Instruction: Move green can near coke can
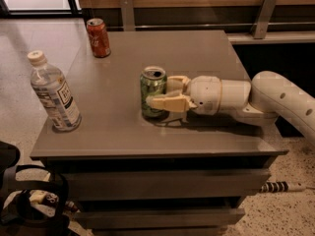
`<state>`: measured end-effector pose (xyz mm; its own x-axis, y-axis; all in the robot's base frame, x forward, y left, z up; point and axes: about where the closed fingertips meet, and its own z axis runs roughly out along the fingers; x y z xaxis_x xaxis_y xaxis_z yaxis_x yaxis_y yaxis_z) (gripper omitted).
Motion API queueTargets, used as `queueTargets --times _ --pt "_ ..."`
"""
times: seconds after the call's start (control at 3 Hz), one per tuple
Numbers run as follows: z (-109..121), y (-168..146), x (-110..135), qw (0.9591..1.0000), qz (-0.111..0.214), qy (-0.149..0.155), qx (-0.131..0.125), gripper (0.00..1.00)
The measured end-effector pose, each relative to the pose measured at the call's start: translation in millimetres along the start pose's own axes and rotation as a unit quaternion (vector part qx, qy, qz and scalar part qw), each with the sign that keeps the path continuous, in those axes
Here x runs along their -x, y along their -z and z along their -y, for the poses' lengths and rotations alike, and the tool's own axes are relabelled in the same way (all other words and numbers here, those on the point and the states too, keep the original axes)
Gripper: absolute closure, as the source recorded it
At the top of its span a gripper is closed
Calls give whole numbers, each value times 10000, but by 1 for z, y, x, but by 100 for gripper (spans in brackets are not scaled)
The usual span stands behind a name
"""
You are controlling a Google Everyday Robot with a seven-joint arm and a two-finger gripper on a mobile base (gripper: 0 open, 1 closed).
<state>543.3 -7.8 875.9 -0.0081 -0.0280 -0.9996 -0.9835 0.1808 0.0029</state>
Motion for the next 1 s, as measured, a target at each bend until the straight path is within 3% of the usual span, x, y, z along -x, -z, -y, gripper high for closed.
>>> queueTargets --times 0.33,0.67,1.0 --pt "56 40 5 9975 -99 -381 -595 100" --pt "100 60 5 9934 -380 -605 -895 100" --pt "156 59 9 9912 -745 -525 -955 100"
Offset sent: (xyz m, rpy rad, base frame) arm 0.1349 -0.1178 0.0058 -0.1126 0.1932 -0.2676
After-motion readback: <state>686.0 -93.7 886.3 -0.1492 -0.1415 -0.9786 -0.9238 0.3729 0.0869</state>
